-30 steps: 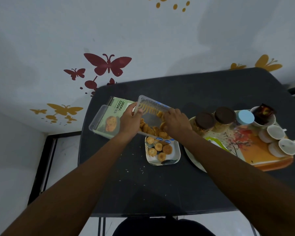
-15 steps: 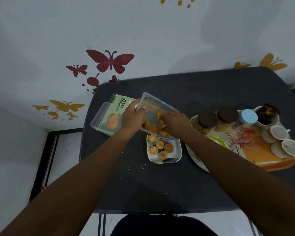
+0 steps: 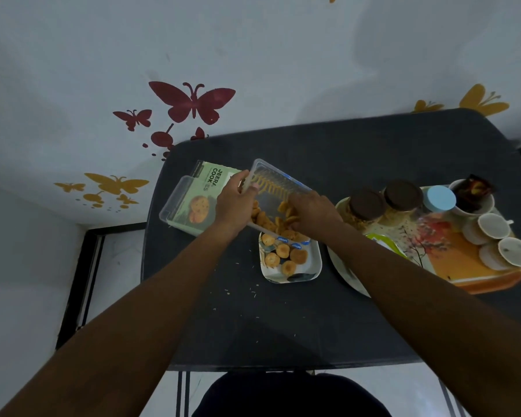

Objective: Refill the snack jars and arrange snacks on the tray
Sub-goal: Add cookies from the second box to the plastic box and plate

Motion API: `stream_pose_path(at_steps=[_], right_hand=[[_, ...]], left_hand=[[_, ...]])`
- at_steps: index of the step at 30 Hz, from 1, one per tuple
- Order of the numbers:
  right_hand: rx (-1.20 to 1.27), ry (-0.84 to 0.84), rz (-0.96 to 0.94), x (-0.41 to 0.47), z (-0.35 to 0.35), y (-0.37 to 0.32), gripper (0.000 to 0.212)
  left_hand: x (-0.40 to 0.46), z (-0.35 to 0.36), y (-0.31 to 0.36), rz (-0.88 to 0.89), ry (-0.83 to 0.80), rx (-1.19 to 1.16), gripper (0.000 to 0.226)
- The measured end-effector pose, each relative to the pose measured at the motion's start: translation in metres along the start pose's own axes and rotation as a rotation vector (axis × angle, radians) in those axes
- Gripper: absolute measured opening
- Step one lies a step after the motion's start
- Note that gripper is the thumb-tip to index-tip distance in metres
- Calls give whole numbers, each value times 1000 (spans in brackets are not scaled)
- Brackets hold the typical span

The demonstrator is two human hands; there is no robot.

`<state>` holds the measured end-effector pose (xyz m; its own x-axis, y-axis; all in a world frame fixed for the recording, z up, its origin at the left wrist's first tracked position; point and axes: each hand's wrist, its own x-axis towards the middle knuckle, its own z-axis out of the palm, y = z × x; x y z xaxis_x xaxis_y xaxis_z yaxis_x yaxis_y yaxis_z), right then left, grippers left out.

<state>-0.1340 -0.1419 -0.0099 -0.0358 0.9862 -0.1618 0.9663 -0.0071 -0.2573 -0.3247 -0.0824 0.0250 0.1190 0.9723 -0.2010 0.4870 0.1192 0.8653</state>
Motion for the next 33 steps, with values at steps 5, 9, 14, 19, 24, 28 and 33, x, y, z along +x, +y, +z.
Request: stream_pose_path(at_steps=[5, 9, 14, 19, 24, 28, 33], right_hand=[[20, 9, -21, 0, -1, 2, 31], [33, -2, -25, -2, 0, 4, 21], [439, 296, 203, -11, 10, 11, 18], [599, 285, 463, -23, 35, 30, 25], [247, -388, 322, -37, 64, 37, 40], [185, -438, 266, -36, 71, 25, 45], [309, -218, 288, -23, 57, 23, 45]], left_hand=[[1, -1, -4, -18, 22, -46, 35], [1, 3, -3, -31, 47, -62, 37], [1, 7, -4, -35, 173, -64, 40], [2, 2, -10, -43, 312, -53, 49], [-4, -1, -20, -22, 348, -60, 49], [-7, -9, -24, -43, 348, -48, 46], [-5, -17, -19, -57, 332, -69, 44]])
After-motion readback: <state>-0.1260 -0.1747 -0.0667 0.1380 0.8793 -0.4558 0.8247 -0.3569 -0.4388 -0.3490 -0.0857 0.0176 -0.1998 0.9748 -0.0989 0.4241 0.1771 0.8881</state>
